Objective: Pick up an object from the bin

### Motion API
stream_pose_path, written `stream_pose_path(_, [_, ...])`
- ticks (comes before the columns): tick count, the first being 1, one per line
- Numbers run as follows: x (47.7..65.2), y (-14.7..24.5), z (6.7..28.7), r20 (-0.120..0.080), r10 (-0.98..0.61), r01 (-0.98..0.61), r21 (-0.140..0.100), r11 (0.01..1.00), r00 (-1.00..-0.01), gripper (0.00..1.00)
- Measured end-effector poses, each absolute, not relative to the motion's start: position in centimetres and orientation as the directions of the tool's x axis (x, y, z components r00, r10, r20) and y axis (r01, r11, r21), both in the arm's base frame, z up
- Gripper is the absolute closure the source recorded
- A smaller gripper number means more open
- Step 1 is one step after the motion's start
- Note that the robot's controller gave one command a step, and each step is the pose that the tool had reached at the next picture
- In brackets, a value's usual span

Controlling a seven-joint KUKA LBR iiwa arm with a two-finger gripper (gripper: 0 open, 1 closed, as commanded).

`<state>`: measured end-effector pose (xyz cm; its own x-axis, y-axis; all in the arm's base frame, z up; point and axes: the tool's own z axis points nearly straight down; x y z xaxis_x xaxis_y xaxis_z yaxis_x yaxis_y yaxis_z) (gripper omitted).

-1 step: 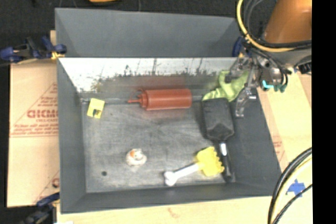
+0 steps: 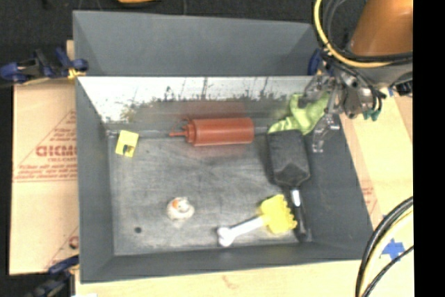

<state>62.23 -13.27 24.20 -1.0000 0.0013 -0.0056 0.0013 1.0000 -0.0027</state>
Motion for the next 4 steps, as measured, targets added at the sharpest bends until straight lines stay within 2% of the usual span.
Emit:
stream_pose_path(1, [62.2, -13.1, 23.6, -0.013, 0.006, 0.006, -0.005, 1.000, -1.000, 0.00])
stream_pose_path(2, [61.6, -12.0, 18.9, 0.001, -0.027, -0.027, 0.000, 1.000, -1.000, 0.00])
stream_pose_path(3, [62.1, -7.7, 14.2, -0.007, -0.308, -0.308, -0.004, 0.951, -0.951, 0.00])
stream_pose_path(4, [56.7, -7.4, 10.9, -0.006, -0.370, -0.370, -0.001, 0.929, -0.929, 0.00])
